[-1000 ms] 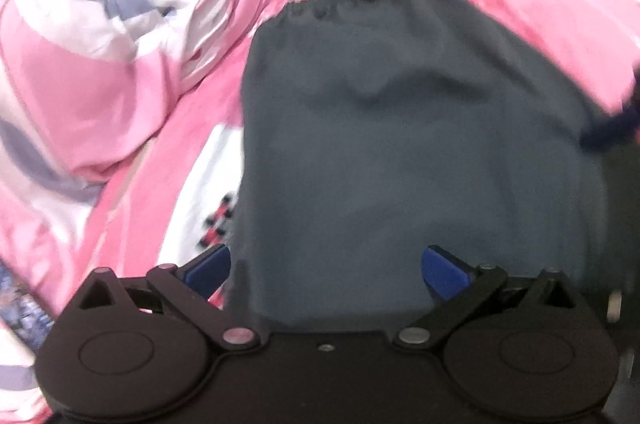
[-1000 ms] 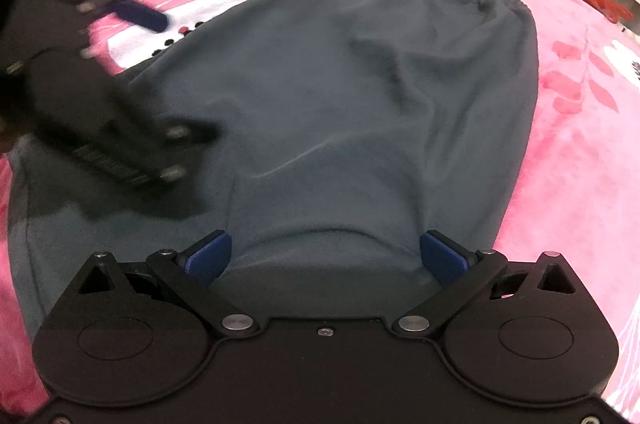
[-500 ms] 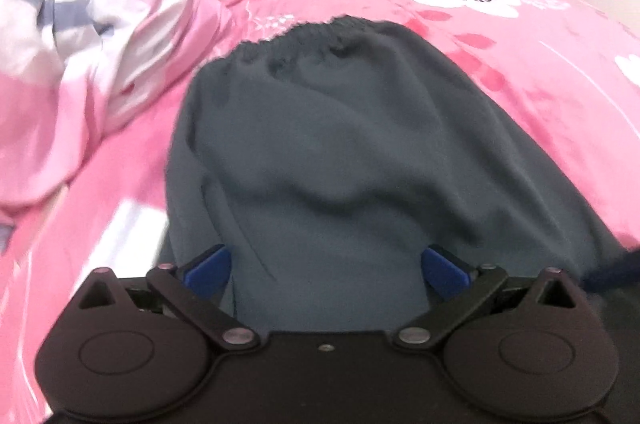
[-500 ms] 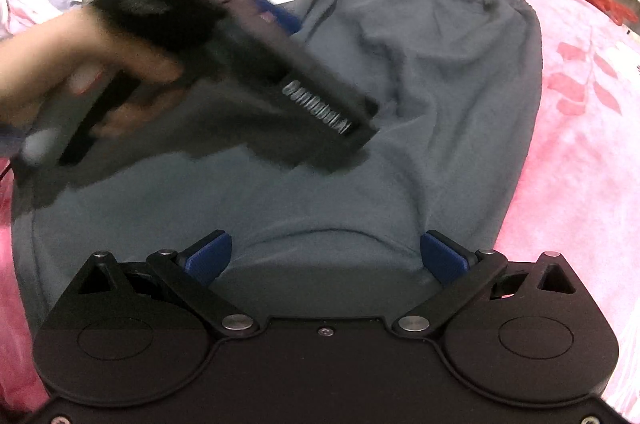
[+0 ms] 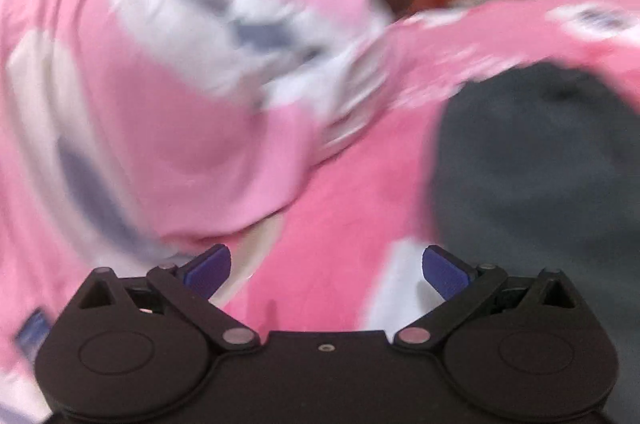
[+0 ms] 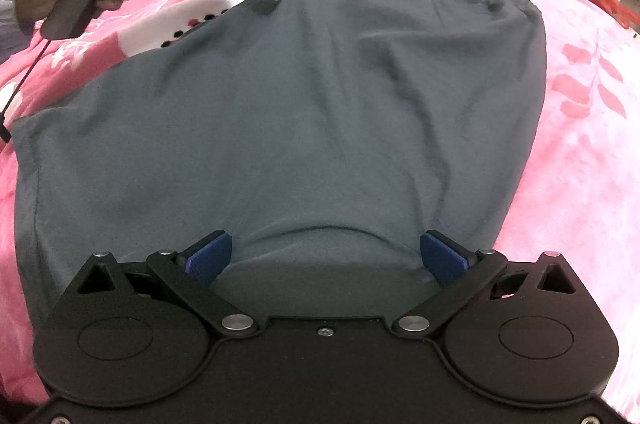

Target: Fold clothes

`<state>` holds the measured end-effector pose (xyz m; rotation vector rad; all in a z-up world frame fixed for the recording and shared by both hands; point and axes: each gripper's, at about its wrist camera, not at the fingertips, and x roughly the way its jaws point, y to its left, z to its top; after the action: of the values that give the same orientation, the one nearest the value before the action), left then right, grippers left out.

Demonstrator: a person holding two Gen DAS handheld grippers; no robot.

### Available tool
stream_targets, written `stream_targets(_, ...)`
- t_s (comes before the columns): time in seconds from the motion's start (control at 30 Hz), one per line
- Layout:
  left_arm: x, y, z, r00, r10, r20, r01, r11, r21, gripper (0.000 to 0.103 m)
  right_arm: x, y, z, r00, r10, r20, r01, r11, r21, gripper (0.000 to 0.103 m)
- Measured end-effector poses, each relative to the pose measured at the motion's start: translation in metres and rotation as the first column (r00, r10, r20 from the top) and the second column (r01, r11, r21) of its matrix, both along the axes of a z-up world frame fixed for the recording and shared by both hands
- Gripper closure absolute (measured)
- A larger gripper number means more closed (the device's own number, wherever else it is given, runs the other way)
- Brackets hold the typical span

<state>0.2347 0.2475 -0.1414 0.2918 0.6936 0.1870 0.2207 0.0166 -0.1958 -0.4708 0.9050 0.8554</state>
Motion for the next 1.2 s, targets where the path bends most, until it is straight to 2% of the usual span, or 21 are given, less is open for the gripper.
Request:
stream_targets(0.1, -0.010, -0.010, -0.011, 0.982, -0.121, -0.145, 0.097, 0.982, -0.165, 0.000, 0.000, 0.000, 0.001, 1.000, 0.000, 0.000, 0.000, 1.000, 0.001, 0.000)
stream_targets(0.13, -0.013, -0.011, -0.018, 0.978, -0.115, -0.172, 0.093, 0.987, -0.128, 0.000, 0.000, 0.000, 0.001, 1.000, 0.000, 0.001, 0.000, 1.000, 0.001, 0.000)
stream_targets(0.23, -0.024, 0.005, -0.035, 0.984, -0.019, -0.179, 0.033, 0.997, 0.074, 0.000, -0.001, 0.000, 0.001, 1.000, 0.001, 0.003, -0.001, 1.000, 0.002, 0.000)
stream_targets(0.27, -0.028, 0.014, -0.034, 0.986, -0.005, -0.165, 0.018, 0.997, 0.076, 0.000, -0.001, 0.000, 0.001, 1.000, 0.002, 0.004, -0.002, 1.000, 0.001, 0.000)
stream_targets(0.3, -0.032, 0.024, -0.034, 0.987, 0.034, -0.156, -0.018, 0.995, 0.100, 0.000, -0.001, 0.000, 0.001, 1.000, 0.002, 0.005, -0.002, 1.000, 0.000, 0.000)
stream_targets(0.33, -0.036, 0.038, -0.034, 0.979, 0.130, -0.154, -0.102, 0.979, 0.175, 0.000, -0.002, 0.000, 0.001, 1.000, 0.002, 0.005, -0.002, 1.000, -0.001, 0.000)
stream_targets(0.4, -0.045, 0.058, -0.029, 0.972, 0.181, -0.147, -0.152, 0.970, 0.192, 0.001, -0.002, 0.000, 0.001, 1.000, 0.002, 0.005, -0.002, 1.000, -0.003, 0.000)
stream_targets(0.43, -0.055, 0.063, -0.023, 0.974, 0.185, -0.129, -0.164, 0.974, 0.159, 0.001, -0.003, 0.000, 0.001, 1.000, 0.002, 0.006, -0.002, 1.000, -0.003, 0.000)
stream_targets(0.53, -0.079, 0.043, -0.007, 0.997, 0.025, -0.077, -0.024, 0.999, 0.022, 0.001, -0.004, 0.000, 0.001, 1.000, 0.002, 0.008, -0.002, 1.000, -0.005, 0.000)
stream_targets(0.6, -0.083, 0.017, -0.013, 0.985, -0.114, -0.130, 0.113, 0.993, -0.019, 0.001, -0.004, 0.001, 0.001, 1.000, 0.000, 0.007, 0.000, 1.000, -0.007, 0.000)
stream_targets(0.63, -0.084, 0.004, -0.018, 0.973, -0.170, -0.157, 0.170, 0.985, -0.013, 0.001, -0.005, 0.001, 0.001, 1.000, 0.000, 0.007, 0.000, 1.000, -0.007, 0.000)
stream_targets(0.7, -0.084, -0.007, -0.035, 0.967, -0.179, -0.182, 0.205, 0.969, 0.135, 0.000, -0.006, 0.000, 0.001, 1.000, 0.000, 0.008, 0.000, 1.000, -0.007, 0.000)
stream_targets(0.73, -0.086, -0.002, -0.043, 0.977, -0.161, -0.142, 0.188, 0.961, 0.203, 0.000, -0.006, 0.000, 0.002, 1.000, 0.000, 0.008, 0.000, 1.000, -0.007, 0.000)
stream_targets(0.8, -0.082, 0.018, -0.044, 0.994, -0.066, -0.090, 0.081, 0.981, 0.176, 0.000, -0.007, 0.000, 0.002, 1.000, 0.001, 0.009, -0.001, 1.000, -0.007, 0.000)
stream_targets(0.83, -0.080, 0.028, -0.041, 0.997, 0.027, -0.069, -0.014, 0.984, 0.178, 0.000, -0.008, 0.000, 0.002, 1.000, 0.000, 0.010, 0.000, 1.000, -0.007, 0.000)
stream_targets(0.87, -0.080, 0.040, -0.036, 0.983, 0.181, -0.028, -0.172, 0.962, 0.212, 0.001, -0.009, 0.000, 0.002, 1.000, 0.001, 0.011, 0.000, 1.000, -0.007, 0.000)
stream_targets(0.9, -0.086, 0.037, -0.029, 0.986, 0.168, 0.008, -0.166, 0.964, 0.209, 0.002, -0.009, 0.001, 0.002, 1.000, 0.001, 0.012, -0.001, 1.000, -0.008, 0.000)
stream_targets(0.93, -0.096, 0.029, -0.018, 0.991, 0.110, 0.070, -0.122, 0.973, 0.196, 0.001, -0.009, 0.001, 0.001, 1.000, 0.001, 0.012, -0.001, 1.000, -0.009, 0.000)
stream_targets(1.0, -0.102, 0.012, -0.008, 0.994, 0.009, 0.110, -0.027, 0.987, 0.159, 0.000, -0.008, 0.001, 0.002, 1.000, 0.002, 0.009, -0.002, 1.000, -0.011, 0.000)
stream_targets(1.1, -0.093, -0.033, 0.004, 0.977, -0.182, 0.106, 0.178, 0.983, 0.052, 0.000, -0.007, 0.002, 0.001, 1.000, 0.001, 0.009, -0.001, 1.000, -0.011, 0.000)
stream_targets(1.2, -0.056, -0.063, -0.004, 0.953, -0.302, -0.020, 0.291, 0.933, -0.209, 0.001, -0.008, 0.001, 0.000, 1.000, 0.001, 0.017, -0.001, 1.000, -0.006, 0.000)
